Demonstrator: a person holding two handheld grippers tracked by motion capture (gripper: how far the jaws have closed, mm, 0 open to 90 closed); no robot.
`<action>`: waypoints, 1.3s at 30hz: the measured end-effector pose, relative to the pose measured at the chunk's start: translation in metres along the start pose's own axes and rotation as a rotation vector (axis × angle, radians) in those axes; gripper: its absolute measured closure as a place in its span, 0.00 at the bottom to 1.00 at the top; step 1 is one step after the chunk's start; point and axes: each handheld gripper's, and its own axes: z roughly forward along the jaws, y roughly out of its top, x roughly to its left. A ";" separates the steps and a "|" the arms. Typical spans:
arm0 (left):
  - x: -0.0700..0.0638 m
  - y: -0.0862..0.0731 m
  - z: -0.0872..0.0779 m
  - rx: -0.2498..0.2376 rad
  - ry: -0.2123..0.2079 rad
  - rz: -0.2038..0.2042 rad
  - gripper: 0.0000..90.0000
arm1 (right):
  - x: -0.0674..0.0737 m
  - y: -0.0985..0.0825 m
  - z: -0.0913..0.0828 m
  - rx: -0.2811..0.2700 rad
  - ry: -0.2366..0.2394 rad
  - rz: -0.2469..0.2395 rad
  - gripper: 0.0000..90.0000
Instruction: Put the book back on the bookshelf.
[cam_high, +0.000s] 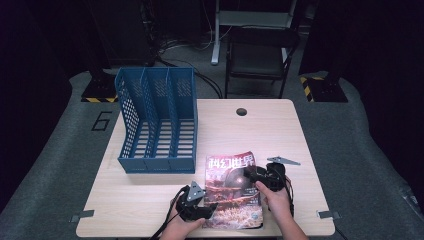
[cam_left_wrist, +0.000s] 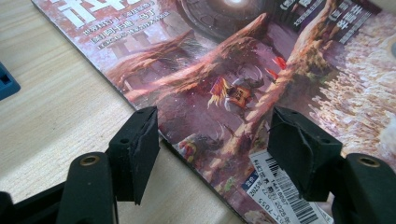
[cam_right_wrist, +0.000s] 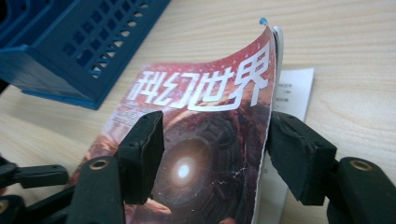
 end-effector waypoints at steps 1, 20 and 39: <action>0.000 0.000 0.000 0.000 0.000 0.000 0.37 | 0.000 0.000 0.000 0.000 0.000 0.000 0.40; 0.000 0.000 0.000 -0.001 -0.002 -0.003 0.37 | -0.008 -0.005 0.016 0.118 0.019 -0.006 0.43; 0.001 0.000 -0.001 0.001 0.009 0.008 0.39 | -0.012 -0.007 0.012 0.182 0.086 -0.035 0.60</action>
